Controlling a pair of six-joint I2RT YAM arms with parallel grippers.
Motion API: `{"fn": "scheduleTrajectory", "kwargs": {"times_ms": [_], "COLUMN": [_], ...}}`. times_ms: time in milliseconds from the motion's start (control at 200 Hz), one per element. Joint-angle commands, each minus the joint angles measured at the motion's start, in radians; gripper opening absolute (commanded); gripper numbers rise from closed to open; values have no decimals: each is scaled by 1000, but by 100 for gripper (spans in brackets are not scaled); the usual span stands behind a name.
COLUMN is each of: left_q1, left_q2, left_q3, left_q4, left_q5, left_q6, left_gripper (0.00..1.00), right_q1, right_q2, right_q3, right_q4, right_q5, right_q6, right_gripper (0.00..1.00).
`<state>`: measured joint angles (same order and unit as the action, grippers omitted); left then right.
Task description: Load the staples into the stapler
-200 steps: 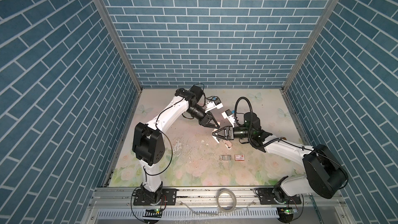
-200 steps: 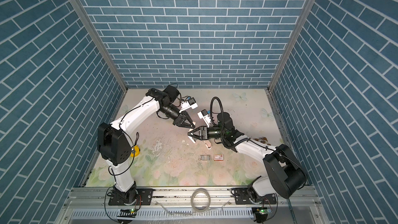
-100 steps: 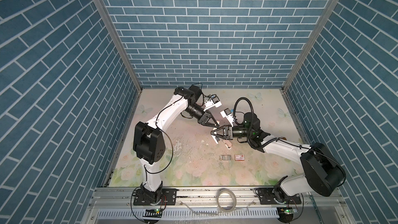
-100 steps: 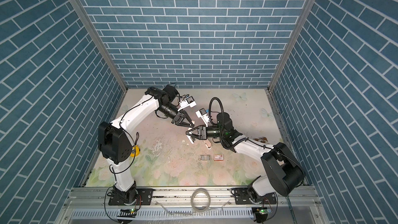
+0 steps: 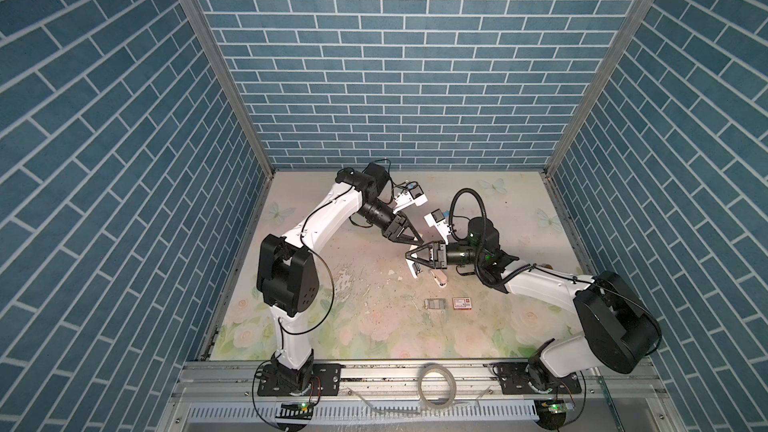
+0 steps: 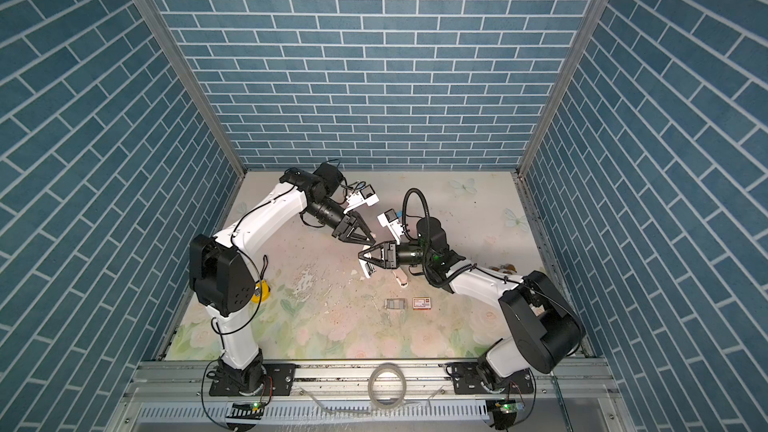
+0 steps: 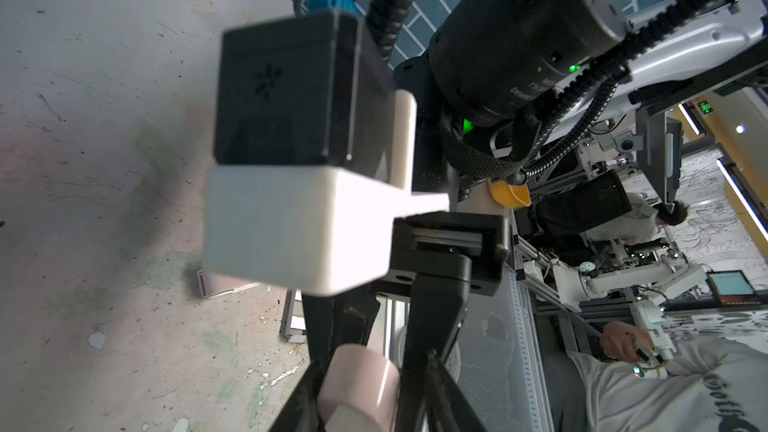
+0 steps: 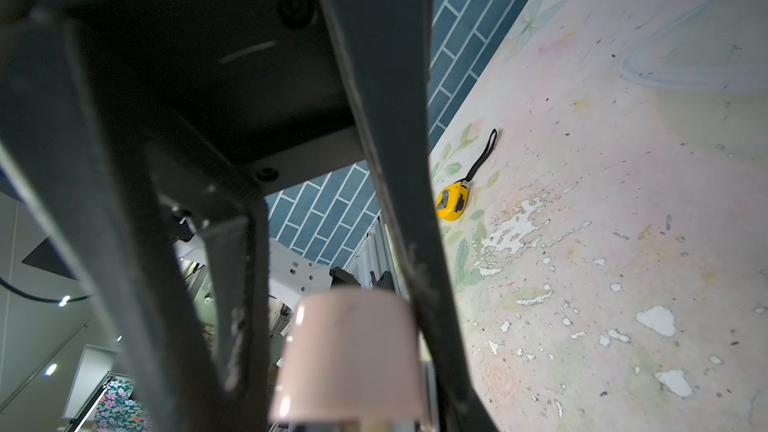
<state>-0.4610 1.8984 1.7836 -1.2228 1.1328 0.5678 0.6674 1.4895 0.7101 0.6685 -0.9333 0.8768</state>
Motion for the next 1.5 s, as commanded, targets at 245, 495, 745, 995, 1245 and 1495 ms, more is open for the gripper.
{"fn": "scheduleTrajectory", "kwargs": {"times_ms": [245, 495, 745, 995, 1245, 1495], "left_q1": [31, 184, 255, 259, 258, 257], "left_q2": [-79, -254, -417, -522, -557, -573], "left_q3": [-55, -174, -260, -337, -387, -414], "left_q4": [78, 233, 315, 398, 437, 438], "left_q5": [-93, -245, -449, -569, -605, -602], "left_q6": [-51, -136, -165, -231, -259, -256], "left_gripper": [61, 62, 65, 69, 69, 69], "right_q1": [0, -2, 2, 39, 98, 133], "right_q2": [40, 78, 161, 260, 388, 476], "right_q3": [76, 169, 289, 421, 562, 651], "right_q4": [-132, -425, -677, -871, -986, -999], "right_q5": [50, 142, 294, 461, 648, 736], "right_q6": [-28, -186, -336, -450, -518, -528], "right_gripper": [9, 10, 10, 11, 11, 12]}}
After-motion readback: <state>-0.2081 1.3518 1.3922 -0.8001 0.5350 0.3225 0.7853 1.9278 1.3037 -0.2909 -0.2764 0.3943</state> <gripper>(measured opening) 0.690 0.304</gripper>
